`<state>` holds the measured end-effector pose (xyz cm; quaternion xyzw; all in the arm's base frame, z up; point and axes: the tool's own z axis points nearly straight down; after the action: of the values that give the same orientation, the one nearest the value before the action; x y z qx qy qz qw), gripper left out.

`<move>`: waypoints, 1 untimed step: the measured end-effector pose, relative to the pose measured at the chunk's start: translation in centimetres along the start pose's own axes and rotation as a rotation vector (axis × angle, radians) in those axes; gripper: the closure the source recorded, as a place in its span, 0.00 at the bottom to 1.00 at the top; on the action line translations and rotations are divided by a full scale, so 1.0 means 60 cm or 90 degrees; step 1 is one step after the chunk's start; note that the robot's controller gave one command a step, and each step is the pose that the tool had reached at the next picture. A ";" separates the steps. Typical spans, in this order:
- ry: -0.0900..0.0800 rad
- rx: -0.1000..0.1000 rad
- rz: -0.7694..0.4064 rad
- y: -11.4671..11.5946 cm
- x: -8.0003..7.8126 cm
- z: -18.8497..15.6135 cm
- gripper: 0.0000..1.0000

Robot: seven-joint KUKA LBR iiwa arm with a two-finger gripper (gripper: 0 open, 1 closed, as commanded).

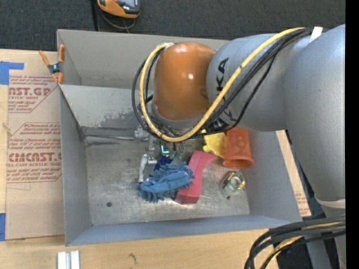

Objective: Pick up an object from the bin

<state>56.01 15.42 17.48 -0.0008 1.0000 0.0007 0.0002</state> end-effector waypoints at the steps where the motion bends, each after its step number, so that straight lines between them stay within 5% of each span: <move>1: 0.000 0.000 0.001 -0.001 -0.001 0.000 0.00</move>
Offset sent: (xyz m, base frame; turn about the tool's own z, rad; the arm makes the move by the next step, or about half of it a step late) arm -0.0648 -0.0666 -0.1048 -0.1055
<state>56.04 15.39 17.51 -0.0003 1.0000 0.0008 0.0005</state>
